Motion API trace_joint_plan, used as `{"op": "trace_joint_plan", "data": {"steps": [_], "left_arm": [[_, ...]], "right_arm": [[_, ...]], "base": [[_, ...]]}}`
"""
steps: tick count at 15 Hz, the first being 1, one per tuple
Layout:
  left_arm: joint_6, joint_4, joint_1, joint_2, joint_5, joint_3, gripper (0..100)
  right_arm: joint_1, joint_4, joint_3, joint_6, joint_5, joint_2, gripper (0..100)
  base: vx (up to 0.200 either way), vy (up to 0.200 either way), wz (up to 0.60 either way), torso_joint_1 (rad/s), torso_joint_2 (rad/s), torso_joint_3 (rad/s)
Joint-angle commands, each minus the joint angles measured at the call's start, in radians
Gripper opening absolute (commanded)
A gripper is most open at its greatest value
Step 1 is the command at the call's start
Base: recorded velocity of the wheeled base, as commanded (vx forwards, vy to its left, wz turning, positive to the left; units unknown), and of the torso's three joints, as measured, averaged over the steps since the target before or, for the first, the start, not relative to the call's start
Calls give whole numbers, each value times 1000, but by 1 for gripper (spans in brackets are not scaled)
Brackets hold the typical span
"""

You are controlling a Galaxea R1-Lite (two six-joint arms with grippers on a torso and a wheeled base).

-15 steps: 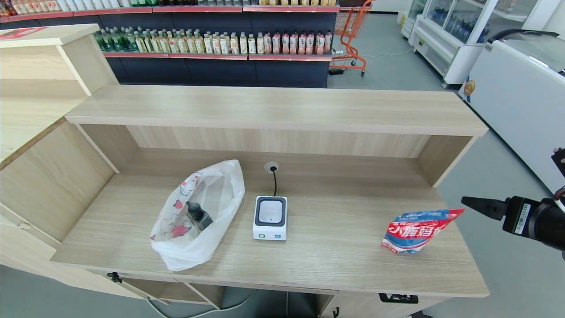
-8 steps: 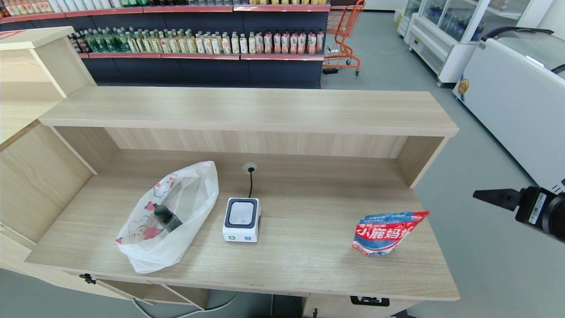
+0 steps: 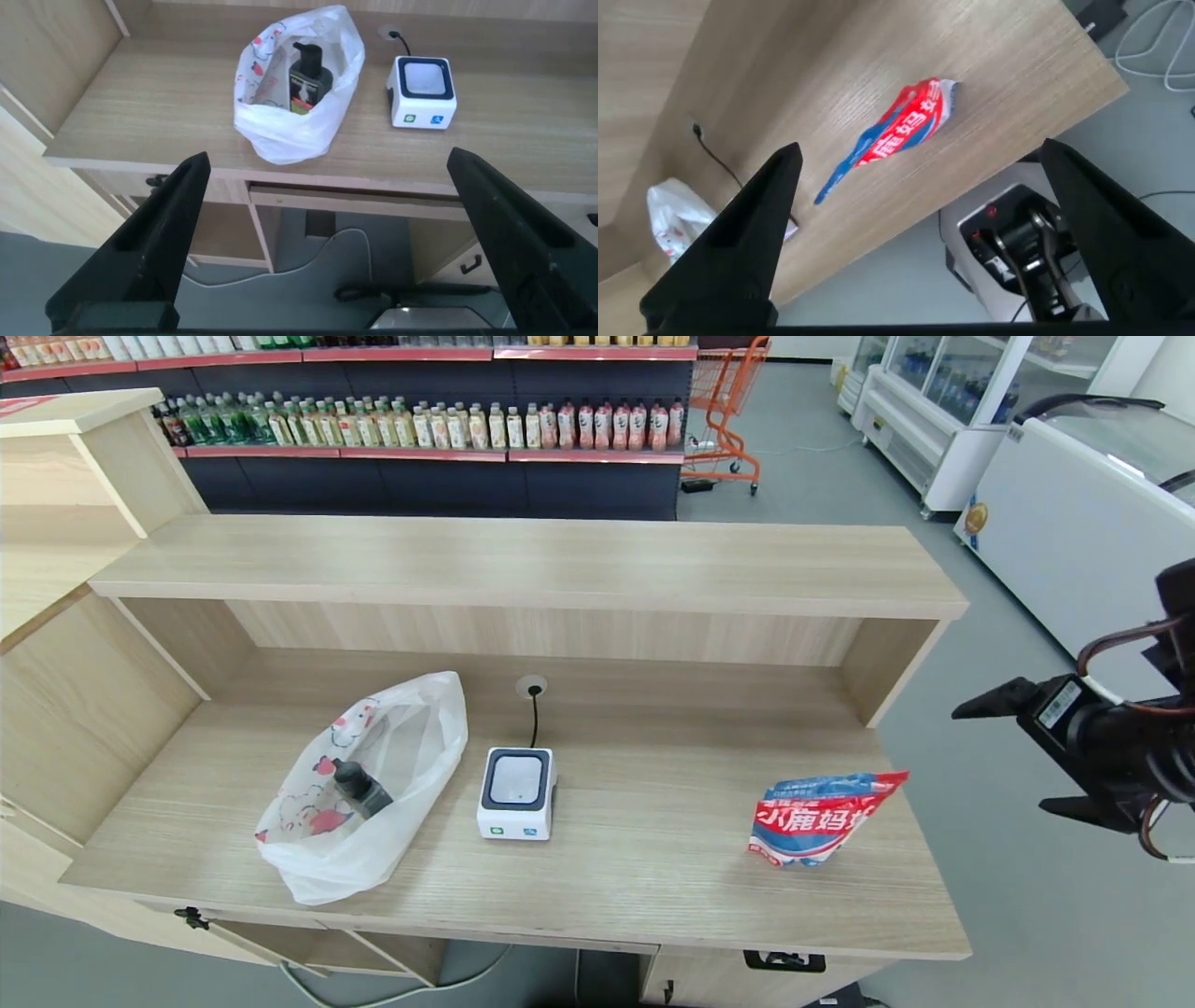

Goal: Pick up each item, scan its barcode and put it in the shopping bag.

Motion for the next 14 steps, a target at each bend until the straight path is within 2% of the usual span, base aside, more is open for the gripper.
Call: {"op": "trace_joint_plan", "data": {"steps": [1,8,14], "left_arm": [[0,0,0,1,0,0,100],[0,0,0,1,0,0,100],[0,0,0,1,0,0,100]], "right_arm": [[12,-4,4,8,-29,125,100],[68,-152,25,57,-49,327,100],[157,-201,-26,50,-55,468,100]], "base": [[0,0,0,0,0,0],[0,0,0,0,0,0],[0,0,0,0,0,0]]}}
